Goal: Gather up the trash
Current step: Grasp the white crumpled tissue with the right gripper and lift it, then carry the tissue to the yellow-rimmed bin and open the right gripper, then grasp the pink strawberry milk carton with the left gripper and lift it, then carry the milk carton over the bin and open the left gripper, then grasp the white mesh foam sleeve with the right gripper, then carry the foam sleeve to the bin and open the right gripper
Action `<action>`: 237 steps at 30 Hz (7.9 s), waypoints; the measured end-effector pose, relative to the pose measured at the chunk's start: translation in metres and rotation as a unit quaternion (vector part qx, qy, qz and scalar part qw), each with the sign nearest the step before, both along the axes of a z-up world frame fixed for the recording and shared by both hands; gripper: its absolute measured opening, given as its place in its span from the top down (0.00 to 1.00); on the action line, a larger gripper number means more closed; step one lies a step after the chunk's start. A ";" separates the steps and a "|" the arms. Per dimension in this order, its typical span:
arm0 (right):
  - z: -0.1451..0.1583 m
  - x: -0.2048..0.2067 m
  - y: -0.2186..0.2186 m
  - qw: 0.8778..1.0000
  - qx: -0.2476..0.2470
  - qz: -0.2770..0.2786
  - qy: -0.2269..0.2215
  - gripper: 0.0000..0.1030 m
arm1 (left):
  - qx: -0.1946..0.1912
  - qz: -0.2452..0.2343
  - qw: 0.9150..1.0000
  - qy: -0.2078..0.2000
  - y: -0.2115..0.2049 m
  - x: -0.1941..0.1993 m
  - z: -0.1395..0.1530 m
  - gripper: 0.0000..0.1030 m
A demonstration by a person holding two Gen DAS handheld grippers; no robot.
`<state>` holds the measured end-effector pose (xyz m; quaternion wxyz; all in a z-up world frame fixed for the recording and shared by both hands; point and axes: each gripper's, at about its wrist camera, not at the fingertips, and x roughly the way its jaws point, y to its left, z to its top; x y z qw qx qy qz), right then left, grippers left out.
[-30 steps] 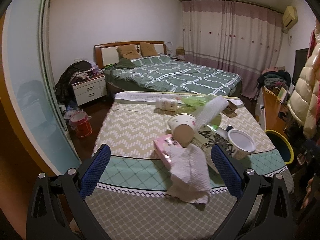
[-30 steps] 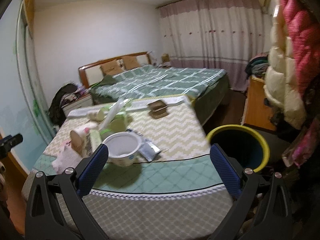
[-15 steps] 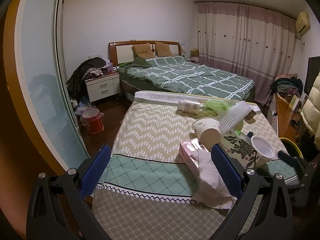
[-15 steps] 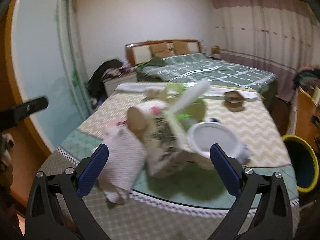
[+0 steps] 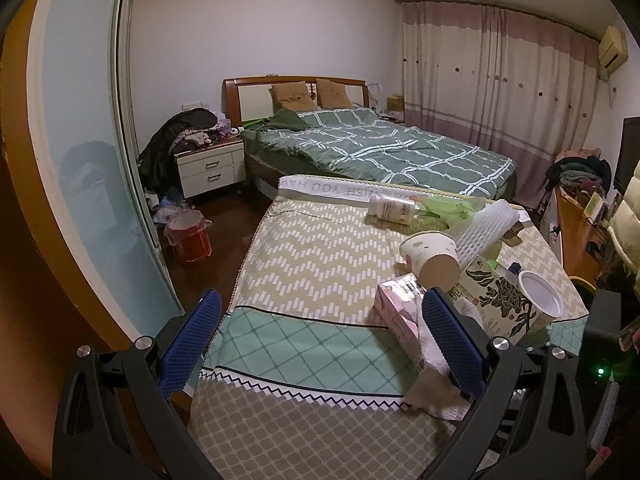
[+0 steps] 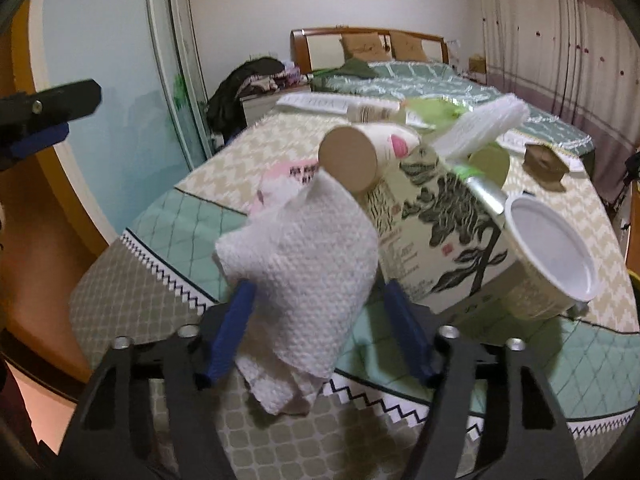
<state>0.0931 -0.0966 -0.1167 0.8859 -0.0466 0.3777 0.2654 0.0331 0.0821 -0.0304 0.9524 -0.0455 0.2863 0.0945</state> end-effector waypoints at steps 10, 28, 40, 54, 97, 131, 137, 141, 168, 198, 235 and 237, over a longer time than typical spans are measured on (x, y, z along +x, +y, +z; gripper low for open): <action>0.031 -0.020 -0.020 0.998 0.044 0.012 -0.035 0.91 | 0.003 -0.004 1.000 -0.004 -0.007 -0.002 0.003 0.04; 0.085 0.021 -0.218 0.957 0.071 -0.253 -0.120 0.93 | -0.002 -0.052 0.998 0.037 -0.062 0.024 -0.021 0.04; 0.019 0.092 -0.381 0.901 0.016 -0.432 -0.015 0.92 | -0.007 -0.027 0.994 0.104 -0.103 0.071 -0.072 0.04; 0.011 0.077 -0.380 0.899 0.026 -0.437 -0.027 0.47 | 0.004 -0.006 0.991 0.136 -0.116 0.089 -0.096 0.04; 0.045 0.045 -0.357 0.908 0.086 -0.404 -0.072 0.46 | 0.029 -0.025 0.997 0.060 -0.060 0.109 -0.035 0.50; 0.026 -0.028 -0.426 0.872 0.083 -0.477 -0.075 0.46 | 0.016 -0.358 0.934 0.017 -0.393 0.153 0.047 0.51; 0.019 -0.040 -0.441 0.866 0.087 -0.488 -0.068 0.46 | 0.012 -0.397 0.917 0.044 -0.472 0.182 0.012 0.51; 0.013 -0.044 -0.450 0.865 0.091 -0.490 -0.061 0.46 | 0.009 -0.410 0.909 0.073 -0.515 0.200 -0.016 0.51; 0.020 0.000 -0.359 0.914 0.069 -0.398 -0.043 0.42 | -0.006 -0.262 0.965 -0.008 -0.292 0.123 0.037 0.05; 0.058 0.196 -0.094 0.982 0.053 -0.182 0.015 0.42 | -0.019 -0.065 0.998 -0.010 -0.059 0.089 0.002 0.05; 0.120 0.076 -0.217 0.943 0.124 -0.286 -0.119 0.86 | -0.003 -0.135 0.991 0.006 -0.117 0.086 -0.002 0.05; 0.120 0.069 -0.238 0.932 0.115 -0.319 -0.127 0.86 | -0.001 -0.140 0.990 0.007 -0.122 0.085 -0.002 0.05</action>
